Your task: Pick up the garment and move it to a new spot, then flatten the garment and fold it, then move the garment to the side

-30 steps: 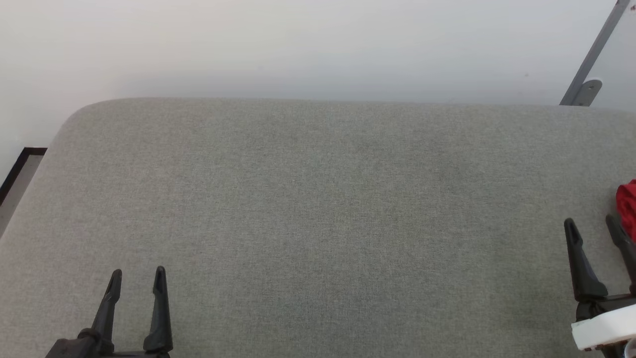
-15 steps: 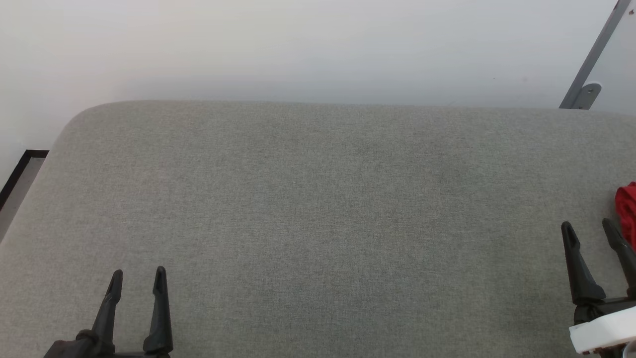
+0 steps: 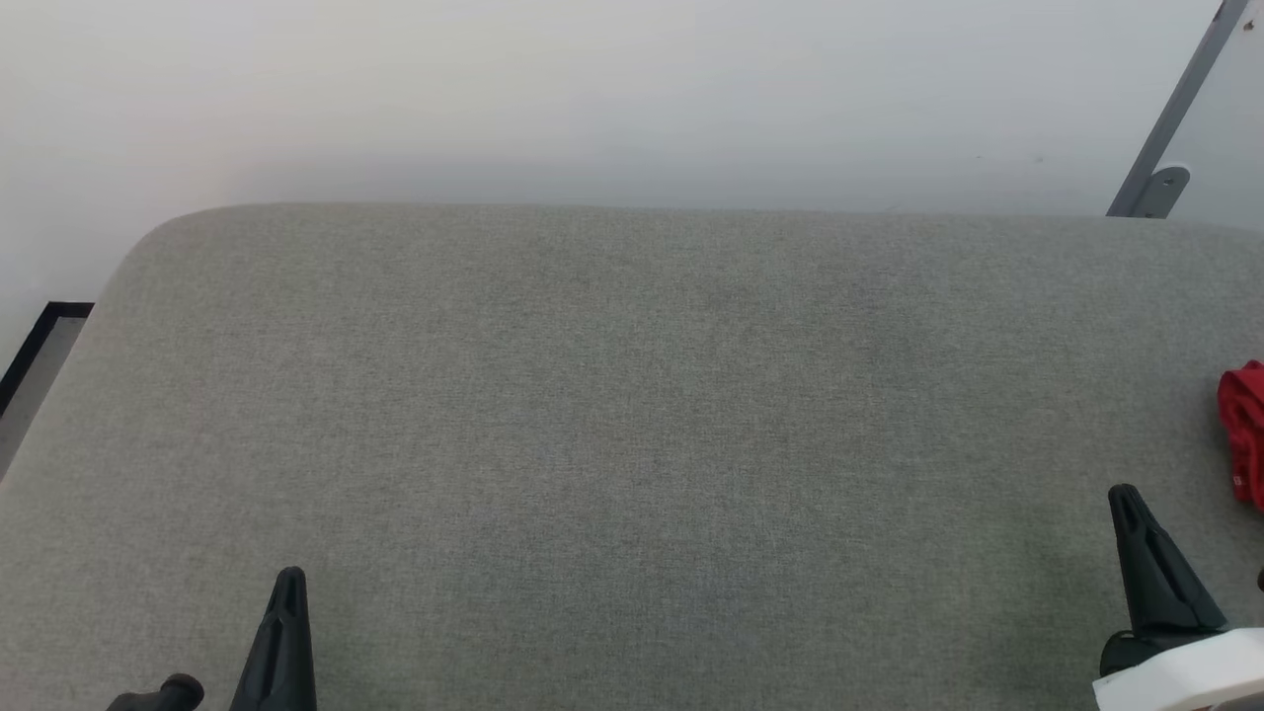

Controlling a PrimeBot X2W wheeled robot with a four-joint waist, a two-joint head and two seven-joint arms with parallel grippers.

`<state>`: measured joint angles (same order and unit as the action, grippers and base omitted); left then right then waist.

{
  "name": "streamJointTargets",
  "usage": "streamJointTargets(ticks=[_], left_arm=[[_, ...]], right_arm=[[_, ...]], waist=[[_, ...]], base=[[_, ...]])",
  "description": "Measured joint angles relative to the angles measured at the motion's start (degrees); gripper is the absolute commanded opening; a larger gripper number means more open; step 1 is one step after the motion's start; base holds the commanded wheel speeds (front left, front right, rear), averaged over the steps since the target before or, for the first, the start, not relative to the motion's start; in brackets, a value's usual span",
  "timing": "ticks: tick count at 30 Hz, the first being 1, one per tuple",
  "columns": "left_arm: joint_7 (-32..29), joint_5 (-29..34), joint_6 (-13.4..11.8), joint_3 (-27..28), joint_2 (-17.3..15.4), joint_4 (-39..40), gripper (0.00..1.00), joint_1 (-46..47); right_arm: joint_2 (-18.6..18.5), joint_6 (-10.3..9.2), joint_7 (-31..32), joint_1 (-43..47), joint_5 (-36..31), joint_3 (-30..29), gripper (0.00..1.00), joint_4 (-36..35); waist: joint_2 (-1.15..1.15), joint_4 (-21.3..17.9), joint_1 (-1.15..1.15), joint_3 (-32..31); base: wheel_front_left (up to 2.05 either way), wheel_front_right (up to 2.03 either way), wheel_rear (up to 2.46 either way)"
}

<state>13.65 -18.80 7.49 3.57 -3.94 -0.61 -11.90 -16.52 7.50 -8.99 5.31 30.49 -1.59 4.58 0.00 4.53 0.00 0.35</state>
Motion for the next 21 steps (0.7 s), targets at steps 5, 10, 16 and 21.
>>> streamJointTargets(ticks=[5,10,16,21], left_arm=[[-1.09,-5.71,0.0,-0.2,-0.15,-1.03,0.0,1.08],[-2.14,-10.66,0.0,-0.37,-0.3,-2.05,0.0,2.28],[-3.18,-16.66,0.0,-0.52,-0.52,-3.08,0.0,3.64],[-4.16,-21.04,0.0,-0.58,-0.64,-4.01,0.0,4.71]], right_arm=[[0.86,0.0,1.07,-0.38,4.34,-0.34,0.0,0.9],[1.81,0.0,2.15,-1.34,8.49,-0.57,0.0,1.41],[2.75,0.0,3.14,-2.06,13.15,-0.89,0.0,2.05],[3.58,0.0,4.05,-2.63,16.74,-1.2,0.0,2.79]], waist=[[0.0,-0.2,0.0,-0.01],[0.0,-0.38,0.0,-0.01],[0.0,-0.61,0.0,-0.03],[0.0,-0.8,0.0,-0.03]], base=[[0.0,0.0,0.0],[0.0,0.0,0.0],[0.0,0.0,0.0],[0.0,0.0,0.0]])
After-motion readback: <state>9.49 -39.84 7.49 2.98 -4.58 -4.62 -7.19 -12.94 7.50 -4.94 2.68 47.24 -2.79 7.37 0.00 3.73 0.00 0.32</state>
